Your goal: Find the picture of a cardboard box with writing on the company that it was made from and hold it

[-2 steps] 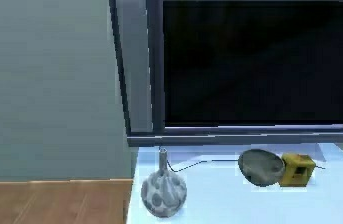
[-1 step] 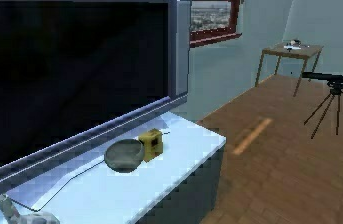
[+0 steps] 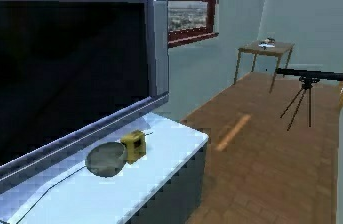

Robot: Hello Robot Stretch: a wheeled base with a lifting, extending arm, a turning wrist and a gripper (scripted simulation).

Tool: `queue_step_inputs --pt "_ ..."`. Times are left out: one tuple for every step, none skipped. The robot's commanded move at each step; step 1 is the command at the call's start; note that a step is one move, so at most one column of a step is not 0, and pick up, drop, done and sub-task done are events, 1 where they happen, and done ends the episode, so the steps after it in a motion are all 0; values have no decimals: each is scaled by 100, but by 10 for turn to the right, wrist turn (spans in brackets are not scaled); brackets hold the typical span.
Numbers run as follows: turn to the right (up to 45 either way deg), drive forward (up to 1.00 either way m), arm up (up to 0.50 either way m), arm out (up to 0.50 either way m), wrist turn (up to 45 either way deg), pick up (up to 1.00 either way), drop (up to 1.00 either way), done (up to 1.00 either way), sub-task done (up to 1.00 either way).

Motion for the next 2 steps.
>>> queue_step_inputs --pt "0 40 0 0 0 0 0 0 0" --pt "-450 0 0 0 0 0 0 0 0"
